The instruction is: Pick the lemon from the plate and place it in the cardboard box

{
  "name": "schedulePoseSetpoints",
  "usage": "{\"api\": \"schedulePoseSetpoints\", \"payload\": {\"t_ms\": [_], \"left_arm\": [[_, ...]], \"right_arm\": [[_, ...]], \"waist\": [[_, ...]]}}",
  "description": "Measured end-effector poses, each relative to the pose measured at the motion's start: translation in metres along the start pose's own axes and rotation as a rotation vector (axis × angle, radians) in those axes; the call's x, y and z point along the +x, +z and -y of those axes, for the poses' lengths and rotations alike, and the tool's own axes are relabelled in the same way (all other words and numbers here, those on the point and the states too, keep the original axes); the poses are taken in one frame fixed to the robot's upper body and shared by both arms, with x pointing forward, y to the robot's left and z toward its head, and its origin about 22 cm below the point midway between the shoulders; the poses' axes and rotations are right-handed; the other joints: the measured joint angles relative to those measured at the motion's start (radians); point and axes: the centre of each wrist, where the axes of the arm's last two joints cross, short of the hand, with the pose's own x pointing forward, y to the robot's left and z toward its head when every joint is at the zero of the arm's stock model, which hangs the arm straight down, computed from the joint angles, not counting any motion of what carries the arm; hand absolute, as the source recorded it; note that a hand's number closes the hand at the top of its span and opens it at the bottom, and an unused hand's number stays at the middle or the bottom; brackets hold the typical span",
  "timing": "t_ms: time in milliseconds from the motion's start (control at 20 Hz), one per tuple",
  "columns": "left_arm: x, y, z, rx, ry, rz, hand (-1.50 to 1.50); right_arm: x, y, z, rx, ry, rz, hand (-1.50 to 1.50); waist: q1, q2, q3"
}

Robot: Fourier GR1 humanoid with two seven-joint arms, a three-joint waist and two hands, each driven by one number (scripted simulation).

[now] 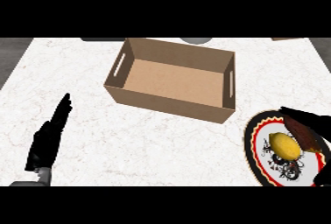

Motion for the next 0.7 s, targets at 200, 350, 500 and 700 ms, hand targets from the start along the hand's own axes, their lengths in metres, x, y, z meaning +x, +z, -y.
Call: {"api": "schedulePoseSetpoints", "payload": {"t_ms": [200,350,500,700], "left_arm": [[-0.001,0.0,-0.004,0.0,-0.003,0.003,0.0],[-0.004,0.002,0.001,-0.006,0.0,0.001,0.0],[0.003,-0.001,-0.003,-0.005,0.0,0.0,0.0],[0.01,-0.002,-0.001,-0.004,0.003,0.0,0.0]], "right_arm": [[-0.003,-0.006,-0.007,0.007,0.005,-0.004,-1.5],[-0.002,-0.006,-0.014,0.004,0.005,-0.008,-1.5],[-0.007,-0.008,-0.014,0.001,0.001,-0.004,-1.5],[-0.004,-0.012,-0.029,-0.002,0.001,-0.001,-1.5]], "waist": [[0.0,0.0,0.0],[-0.001,0.0,0.0],[0.0,0.0,0.0],[-0.001,0.0,0.0]]}}
